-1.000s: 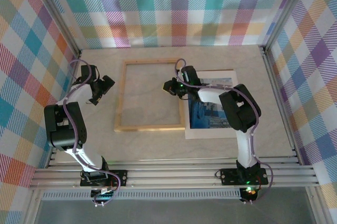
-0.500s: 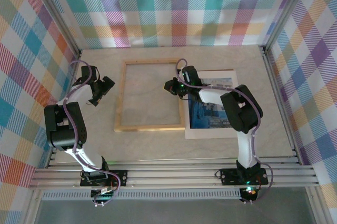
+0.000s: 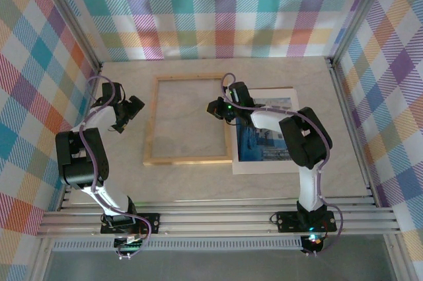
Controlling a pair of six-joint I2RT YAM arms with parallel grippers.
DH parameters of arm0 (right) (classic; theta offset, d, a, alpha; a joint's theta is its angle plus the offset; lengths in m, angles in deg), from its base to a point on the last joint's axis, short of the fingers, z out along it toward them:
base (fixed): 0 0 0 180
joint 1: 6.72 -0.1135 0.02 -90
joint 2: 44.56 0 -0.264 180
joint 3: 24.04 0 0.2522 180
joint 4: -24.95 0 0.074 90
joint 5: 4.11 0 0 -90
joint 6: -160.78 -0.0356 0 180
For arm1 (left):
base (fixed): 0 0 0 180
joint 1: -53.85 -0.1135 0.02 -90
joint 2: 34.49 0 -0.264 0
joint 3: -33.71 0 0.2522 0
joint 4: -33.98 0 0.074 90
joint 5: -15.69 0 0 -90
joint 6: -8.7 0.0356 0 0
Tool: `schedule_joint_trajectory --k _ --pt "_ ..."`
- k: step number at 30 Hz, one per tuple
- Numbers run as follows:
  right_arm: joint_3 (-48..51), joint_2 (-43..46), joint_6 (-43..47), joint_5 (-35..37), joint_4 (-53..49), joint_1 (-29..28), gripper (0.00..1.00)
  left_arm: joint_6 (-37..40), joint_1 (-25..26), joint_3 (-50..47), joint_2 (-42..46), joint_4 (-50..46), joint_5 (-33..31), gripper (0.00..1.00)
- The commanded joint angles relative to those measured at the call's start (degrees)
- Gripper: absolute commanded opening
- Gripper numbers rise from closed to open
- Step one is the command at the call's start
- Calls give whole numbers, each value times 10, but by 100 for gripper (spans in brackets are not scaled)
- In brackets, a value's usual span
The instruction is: Put the photo into the frame
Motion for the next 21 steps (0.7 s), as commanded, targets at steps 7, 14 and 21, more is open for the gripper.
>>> schedule_joint_trajectory --k 7,14,21 --pt "-5 26 12 0 -12 3 0 3 -3 0 -10 11 18 100" --pt "-3 28 14 -2 -15 6 0 3 -2 2 -15 11 22 100" --pt "-6 30 16 -3 -20 9 0 3 -2 4 -17 11 24 100"
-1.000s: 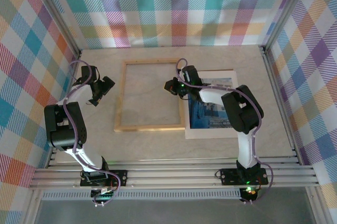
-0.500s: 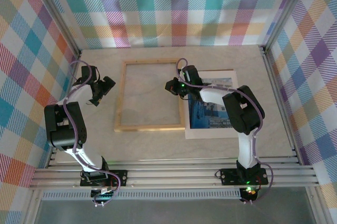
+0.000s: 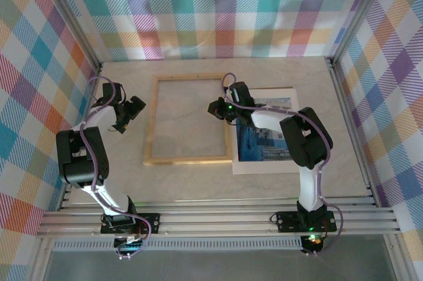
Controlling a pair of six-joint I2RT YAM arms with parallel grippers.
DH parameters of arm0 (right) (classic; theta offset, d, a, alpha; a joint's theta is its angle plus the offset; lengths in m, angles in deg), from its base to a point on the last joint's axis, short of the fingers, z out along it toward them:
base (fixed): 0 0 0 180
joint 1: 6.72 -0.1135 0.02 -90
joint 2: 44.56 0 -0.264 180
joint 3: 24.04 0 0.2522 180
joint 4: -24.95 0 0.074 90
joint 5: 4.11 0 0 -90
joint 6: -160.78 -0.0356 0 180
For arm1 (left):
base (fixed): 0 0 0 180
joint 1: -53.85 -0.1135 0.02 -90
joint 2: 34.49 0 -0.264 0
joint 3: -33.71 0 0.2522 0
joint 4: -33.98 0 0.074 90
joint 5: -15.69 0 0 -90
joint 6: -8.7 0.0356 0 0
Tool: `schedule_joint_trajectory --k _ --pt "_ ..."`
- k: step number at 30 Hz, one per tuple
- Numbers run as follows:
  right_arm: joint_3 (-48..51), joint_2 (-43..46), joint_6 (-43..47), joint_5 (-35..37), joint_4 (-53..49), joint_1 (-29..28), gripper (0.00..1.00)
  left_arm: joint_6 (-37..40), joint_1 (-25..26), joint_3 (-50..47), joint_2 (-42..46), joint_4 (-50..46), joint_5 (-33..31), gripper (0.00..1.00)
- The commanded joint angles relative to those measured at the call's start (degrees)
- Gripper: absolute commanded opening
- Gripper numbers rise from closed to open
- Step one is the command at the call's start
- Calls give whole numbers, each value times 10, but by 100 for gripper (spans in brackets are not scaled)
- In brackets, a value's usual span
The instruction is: Put the photo into the frame
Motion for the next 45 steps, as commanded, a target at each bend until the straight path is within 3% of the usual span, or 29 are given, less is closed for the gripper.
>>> schedule_joint_trajectory --k 1,45 --pt "-6 27 13 -2 -7 5 0 3 -2 4 -9 9 5 100" --pt "27 60 18 24 -18 8 0 6 0 2 -14 11 11 100"
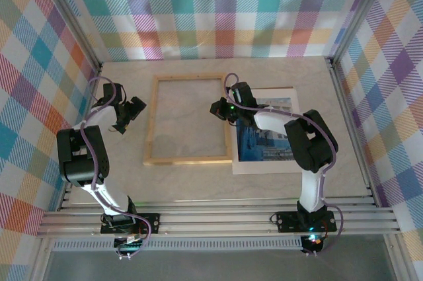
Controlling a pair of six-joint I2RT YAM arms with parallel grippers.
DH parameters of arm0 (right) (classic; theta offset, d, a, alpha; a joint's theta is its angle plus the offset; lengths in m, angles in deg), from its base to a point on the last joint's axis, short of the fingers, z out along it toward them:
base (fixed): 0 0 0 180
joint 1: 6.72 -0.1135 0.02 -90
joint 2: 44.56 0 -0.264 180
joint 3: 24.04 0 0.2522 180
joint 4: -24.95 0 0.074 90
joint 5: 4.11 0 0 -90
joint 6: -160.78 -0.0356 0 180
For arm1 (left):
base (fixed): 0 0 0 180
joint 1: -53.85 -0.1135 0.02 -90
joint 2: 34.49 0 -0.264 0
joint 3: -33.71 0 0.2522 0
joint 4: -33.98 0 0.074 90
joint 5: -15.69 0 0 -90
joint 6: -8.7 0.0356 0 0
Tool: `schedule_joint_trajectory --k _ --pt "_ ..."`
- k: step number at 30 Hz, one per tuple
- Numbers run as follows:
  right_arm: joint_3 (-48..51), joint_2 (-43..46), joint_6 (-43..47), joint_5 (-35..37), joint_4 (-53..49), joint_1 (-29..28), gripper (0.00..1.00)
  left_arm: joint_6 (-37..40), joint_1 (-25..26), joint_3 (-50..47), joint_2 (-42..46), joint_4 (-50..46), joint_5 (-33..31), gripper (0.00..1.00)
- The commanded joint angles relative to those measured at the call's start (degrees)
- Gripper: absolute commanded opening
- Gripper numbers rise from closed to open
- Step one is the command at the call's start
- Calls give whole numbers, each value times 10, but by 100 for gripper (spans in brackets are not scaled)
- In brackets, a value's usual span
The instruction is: Put the photo into the frame
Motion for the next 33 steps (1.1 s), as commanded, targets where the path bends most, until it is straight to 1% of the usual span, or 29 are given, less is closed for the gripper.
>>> schedule_joint_trajectory --k 1,21,27,33 --pt "4 25 15 5 -2 5 0 6 0 2 -8 9 10 100" --pt "9 29 21 14 -6 9 0 7 1 3 -10 8 11 100" --pt "7 24 21 8 -5 10 0 7 1 4 -9 9 12 100" --pt "-6 8 21 -15 -6 10 0 8 1 4 -10 8 12 100"
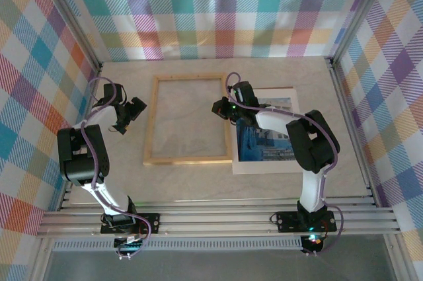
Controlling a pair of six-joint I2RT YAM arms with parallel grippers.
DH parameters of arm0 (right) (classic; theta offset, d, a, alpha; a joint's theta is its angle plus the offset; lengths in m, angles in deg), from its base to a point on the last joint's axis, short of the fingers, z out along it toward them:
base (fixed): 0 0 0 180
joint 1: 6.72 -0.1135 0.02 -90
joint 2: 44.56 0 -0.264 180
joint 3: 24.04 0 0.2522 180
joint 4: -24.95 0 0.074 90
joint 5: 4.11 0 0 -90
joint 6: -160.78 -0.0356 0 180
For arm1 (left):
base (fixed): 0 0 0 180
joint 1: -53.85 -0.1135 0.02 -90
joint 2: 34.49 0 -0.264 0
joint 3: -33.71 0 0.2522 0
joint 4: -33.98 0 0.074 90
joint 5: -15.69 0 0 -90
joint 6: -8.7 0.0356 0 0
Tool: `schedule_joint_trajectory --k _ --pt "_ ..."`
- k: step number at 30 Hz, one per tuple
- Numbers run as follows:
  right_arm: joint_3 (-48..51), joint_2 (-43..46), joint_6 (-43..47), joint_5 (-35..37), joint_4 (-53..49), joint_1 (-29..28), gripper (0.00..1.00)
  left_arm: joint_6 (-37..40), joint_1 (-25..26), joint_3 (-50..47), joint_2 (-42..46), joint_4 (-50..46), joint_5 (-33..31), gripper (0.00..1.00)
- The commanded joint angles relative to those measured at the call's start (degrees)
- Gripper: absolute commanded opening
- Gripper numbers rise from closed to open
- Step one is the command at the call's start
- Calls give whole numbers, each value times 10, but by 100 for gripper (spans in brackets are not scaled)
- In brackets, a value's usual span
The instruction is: Put the photo into the frame
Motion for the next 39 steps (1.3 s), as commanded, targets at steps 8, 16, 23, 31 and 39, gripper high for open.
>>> schedule_joint_trajectory --k 8,16,23,31,39 --pt "-47 -12 30 -51 -42 4 0 7 1 6 -6 8 10 100" --pt "-75 -38 26 -86 -51 9 0 9 1 8 -8 7 10 100" --pt "-72 -37 17 -82 -49 10 0 8 2 10 -11 8 10 100" --pt "-44 -32 -23 -65 0 6 0 8 2 9 -12 8 11 100" --pt "-34 -34 -50 -43 24 -5 2 8 3 8 -12 8 12 100"
